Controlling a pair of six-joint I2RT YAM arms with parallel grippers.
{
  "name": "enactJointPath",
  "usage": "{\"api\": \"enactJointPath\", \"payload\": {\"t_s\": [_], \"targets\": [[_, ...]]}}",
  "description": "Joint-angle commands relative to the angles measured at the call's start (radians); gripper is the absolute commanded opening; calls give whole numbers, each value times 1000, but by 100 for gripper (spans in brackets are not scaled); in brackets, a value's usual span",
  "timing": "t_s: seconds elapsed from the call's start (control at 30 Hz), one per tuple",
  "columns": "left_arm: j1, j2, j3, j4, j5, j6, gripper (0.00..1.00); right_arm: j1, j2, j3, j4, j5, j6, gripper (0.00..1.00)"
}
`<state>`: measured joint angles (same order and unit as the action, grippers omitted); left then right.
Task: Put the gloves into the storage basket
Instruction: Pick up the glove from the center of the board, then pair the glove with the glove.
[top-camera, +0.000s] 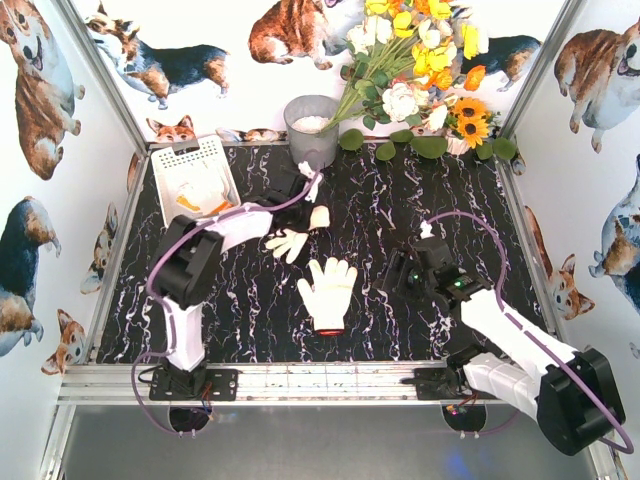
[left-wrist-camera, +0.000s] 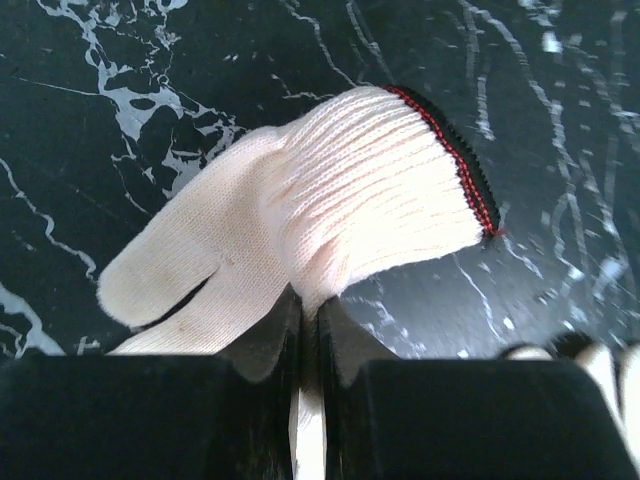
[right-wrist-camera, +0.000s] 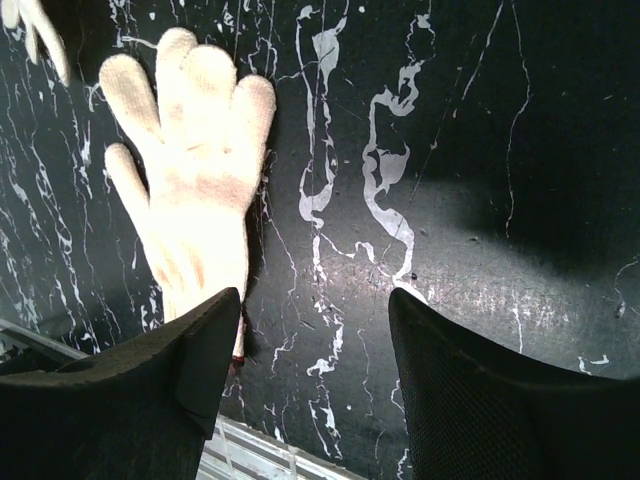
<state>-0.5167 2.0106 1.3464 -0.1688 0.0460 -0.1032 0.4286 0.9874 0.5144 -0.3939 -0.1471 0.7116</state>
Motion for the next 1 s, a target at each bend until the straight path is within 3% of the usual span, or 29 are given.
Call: {"api": "enactJointPath", "payload": {"t_s": [0.0, 0.33, 0.5, 0.67, 0.83, 0.97], "targets": [[18, -139, -62, 56, 95, 16, 0, -8, -24, 20, 28, -17, -13, 63], [70, -368, -133, -111, 476, 51, 0, -13, -18, 105, 229, -211, -8, 63], [85, -478, -131, -246, 716, 52, 0, -13, -29, 216, 251, -302, -169, 68], [88, -600, -186, -259, 803, 36, 0, -13, 17, 343, 188, -326, -167, 68], [90, -639, -189, -271, 970, 10, 0, -11, 63, 355, 378, -539, -97, 69], [90, -663, -171, -318, 1020, 30, 0, 12, 58, 369, 405, -628, -195, 70]]}}
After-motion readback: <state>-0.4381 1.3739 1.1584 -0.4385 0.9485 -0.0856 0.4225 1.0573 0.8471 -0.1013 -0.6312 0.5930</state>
